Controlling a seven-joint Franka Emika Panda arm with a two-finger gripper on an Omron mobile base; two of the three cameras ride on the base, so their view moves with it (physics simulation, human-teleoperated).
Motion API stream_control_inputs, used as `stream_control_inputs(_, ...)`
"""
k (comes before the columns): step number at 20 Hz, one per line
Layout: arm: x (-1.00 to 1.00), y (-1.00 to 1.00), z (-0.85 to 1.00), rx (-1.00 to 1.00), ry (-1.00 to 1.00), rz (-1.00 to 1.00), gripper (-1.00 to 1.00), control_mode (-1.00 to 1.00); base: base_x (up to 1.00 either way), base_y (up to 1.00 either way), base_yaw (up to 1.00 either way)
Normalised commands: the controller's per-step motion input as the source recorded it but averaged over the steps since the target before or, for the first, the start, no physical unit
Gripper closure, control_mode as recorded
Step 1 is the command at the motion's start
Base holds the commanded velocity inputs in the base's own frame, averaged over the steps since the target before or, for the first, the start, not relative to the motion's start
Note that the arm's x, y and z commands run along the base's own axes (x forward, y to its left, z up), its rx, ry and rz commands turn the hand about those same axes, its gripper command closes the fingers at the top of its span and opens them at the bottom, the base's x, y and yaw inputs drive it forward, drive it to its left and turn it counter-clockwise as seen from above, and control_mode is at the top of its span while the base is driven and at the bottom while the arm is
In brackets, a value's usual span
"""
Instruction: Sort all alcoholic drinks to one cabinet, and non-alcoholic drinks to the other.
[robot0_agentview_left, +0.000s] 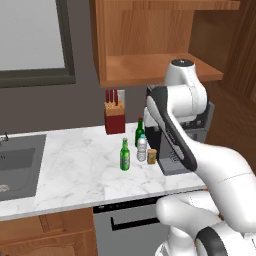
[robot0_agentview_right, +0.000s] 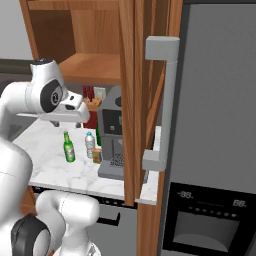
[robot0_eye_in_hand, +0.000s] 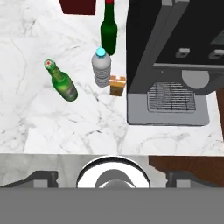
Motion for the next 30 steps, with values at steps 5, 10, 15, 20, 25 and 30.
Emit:
stream_control_inputs(5, -0.09, 0.59, 0.00, -0.04, -0.05, -0.12, -1.00, -1.00, 0.00, 0.00, 0.00)
stream_control_inputs(10, 0.00, 0.72, 0.00, -0.04, -0.10, -0.19, -1.00, -1.00, 0.00, 0.00, 0.00)
stream_control_inputs(15, 0.00, 0.65, -0.03, -0.05, -0.12, -0.23, -1.00, -1.00, 0.00, 0.00, 0.00)
stream_control_inputs(20, 0.01, 0.37, -0.21, -0.04, -0.11, -0.21, -1.00, -1.00, 0.00, 0.00, 0.00)
stream_control_inputs(25, 0.15, 0.26, -0.32, -0.05, -0.16, -0.21, -1.00, -1.00, 0.00, 0.00, 0.00)
stream_control_inputs(30, 0.15, 0.17, -0.36, -0.04, -0.14, -0.22, -1.00, -1.00, 0.00, 0.00, 0.00)
